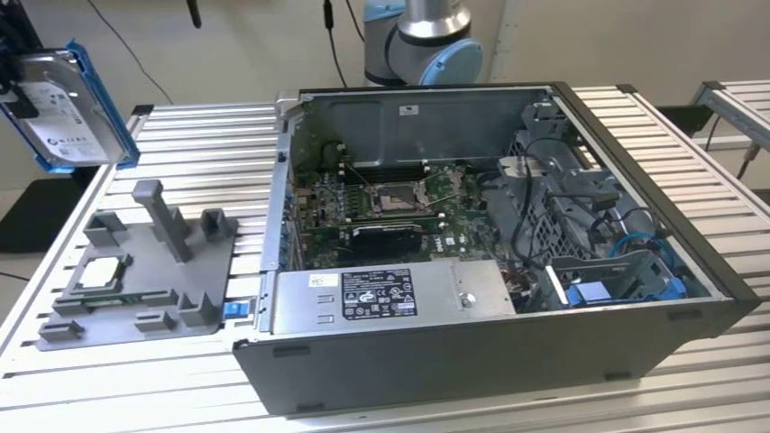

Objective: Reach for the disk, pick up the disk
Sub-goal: 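Pick up the disk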

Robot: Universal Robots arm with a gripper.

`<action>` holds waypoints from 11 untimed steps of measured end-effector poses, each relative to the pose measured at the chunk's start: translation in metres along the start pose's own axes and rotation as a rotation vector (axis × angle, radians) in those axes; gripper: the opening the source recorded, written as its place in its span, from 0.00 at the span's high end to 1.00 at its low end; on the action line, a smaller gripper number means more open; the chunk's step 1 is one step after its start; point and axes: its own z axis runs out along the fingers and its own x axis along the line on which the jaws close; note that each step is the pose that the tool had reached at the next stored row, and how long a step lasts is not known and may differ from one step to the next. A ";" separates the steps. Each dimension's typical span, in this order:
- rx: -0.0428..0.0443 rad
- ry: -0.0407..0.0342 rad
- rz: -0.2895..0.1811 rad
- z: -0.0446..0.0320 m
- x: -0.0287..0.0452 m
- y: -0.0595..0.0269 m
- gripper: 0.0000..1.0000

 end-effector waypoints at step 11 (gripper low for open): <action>0.0000 0.0000 0.000 -0.0257 -0.0019 0.0001 1.00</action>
